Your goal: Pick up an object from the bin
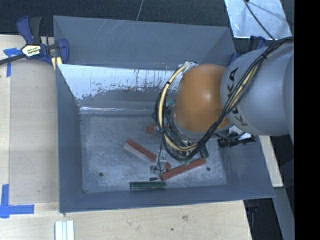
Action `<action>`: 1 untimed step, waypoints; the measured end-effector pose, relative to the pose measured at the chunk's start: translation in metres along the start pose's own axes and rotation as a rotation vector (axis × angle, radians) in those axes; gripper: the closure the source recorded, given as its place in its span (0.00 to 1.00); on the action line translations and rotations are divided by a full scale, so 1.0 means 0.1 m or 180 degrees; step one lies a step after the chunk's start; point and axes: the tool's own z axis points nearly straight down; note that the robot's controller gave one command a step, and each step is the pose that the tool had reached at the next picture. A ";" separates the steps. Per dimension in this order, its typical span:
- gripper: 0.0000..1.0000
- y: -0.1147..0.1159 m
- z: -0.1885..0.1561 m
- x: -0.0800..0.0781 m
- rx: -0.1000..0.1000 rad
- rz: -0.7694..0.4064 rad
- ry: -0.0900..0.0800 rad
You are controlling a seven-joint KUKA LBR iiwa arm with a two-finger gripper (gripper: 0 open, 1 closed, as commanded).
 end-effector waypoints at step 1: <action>1.00 -0.57 0.85 -0.11 0.0004 -0.0010 0.0005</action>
Offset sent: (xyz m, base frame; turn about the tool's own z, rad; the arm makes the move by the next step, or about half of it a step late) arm 0.0000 0.0000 0.0000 0.0000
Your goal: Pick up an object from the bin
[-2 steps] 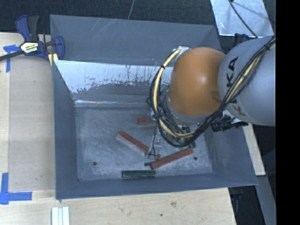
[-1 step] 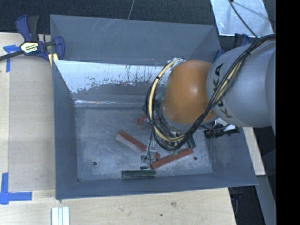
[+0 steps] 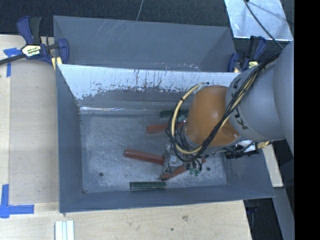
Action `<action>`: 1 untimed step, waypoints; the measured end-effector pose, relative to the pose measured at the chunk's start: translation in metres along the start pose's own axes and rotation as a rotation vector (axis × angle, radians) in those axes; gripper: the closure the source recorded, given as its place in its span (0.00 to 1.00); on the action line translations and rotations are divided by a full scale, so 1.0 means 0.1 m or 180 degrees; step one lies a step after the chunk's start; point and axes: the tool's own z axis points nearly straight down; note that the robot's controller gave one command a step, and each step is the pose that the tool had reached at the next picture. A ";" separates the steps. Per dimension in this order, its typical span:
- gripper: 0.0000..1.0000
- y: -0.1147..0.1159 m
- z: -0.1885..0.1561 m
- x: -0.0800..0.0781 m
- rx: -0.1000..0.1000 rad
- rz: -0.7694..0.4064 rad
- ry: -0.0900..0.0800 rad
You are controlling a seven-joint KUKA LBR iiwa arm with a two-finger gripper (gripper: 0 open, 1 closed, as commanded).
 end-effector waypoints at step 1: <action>1.00 0.00 0.00 0.00 0.0000 0.0000 0.0000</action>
Offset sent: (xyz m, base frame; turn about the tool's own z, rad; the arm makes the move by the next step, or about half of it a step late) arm 0.0168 0.0109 0.1010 0.0374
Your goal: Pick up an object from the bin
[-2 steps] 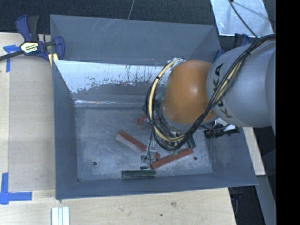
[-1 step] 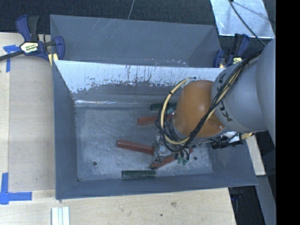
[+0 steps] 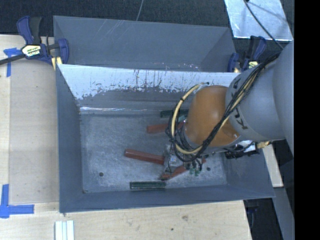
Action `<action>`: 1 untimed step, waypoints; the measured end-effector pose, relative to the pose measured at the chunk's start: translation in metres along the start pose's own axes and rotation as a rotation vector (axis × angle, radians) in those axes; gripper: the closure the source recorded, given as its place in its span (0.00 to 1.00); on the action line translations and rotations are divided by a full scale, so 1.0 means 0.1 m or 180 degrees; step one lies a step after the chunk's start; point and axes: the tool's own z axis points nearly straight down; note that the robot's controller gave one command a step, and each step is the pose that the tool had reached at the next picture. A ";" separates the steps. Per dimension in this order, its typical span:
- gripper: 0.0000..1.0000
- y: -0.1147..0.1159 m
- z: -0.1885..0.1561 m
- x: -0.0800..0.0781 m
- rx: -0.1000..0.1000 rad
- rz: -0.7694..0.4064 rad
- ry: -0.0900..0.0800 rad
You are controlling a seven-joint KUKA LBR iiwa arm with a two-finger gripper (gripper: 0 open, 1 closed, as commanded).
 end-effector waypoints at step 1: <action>1.00 0.14 -1.01 -0.16 0.0006 0.0116 0.0018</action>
Offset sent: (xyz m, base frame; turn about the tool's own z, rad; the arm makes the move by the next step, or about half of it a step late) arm 0.0000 0.0000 0.0000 0.0000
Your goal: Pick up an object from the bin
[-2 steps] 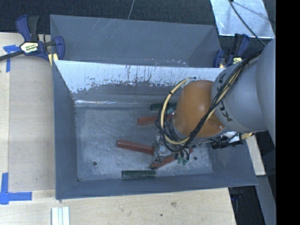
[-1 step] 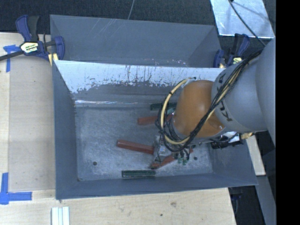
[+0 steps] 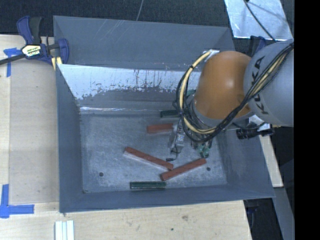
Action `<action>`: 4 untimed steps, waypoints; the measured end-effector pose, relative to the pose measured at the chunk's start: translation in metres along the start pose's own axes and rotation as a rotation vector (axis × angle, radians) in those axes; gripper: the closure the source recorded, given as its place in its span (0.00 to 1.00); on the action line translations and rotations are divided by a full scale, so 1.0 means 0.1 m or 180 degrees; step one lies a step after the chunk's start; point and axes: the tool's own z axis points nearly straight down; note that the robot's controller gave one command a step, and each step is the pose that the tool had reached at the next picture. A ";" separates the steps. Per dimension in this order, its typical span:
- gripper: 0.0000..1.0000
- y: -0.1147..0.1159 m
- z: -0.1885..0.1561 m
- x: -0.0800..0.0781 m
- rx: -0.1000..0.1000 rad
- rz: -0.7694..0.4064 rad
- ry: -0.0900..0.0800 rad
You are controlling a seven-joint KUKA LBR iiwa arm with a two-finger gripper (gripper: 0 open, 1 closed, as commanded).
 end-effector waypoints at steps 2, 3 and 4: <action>0.00 -0.01 0.44 0.06 -0.0007 0.0014 -0.0026; 0.00 -0.03 1.03 0.20 0.0007 0.0034 0.0026; 1.00 0.03 1.02 0.28 -0.0003 0.0542 -0.0005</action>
Offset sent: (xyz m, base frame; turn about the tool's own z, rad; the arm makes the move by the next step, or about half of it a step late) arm 0.0000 0.0000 0.0000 0.0000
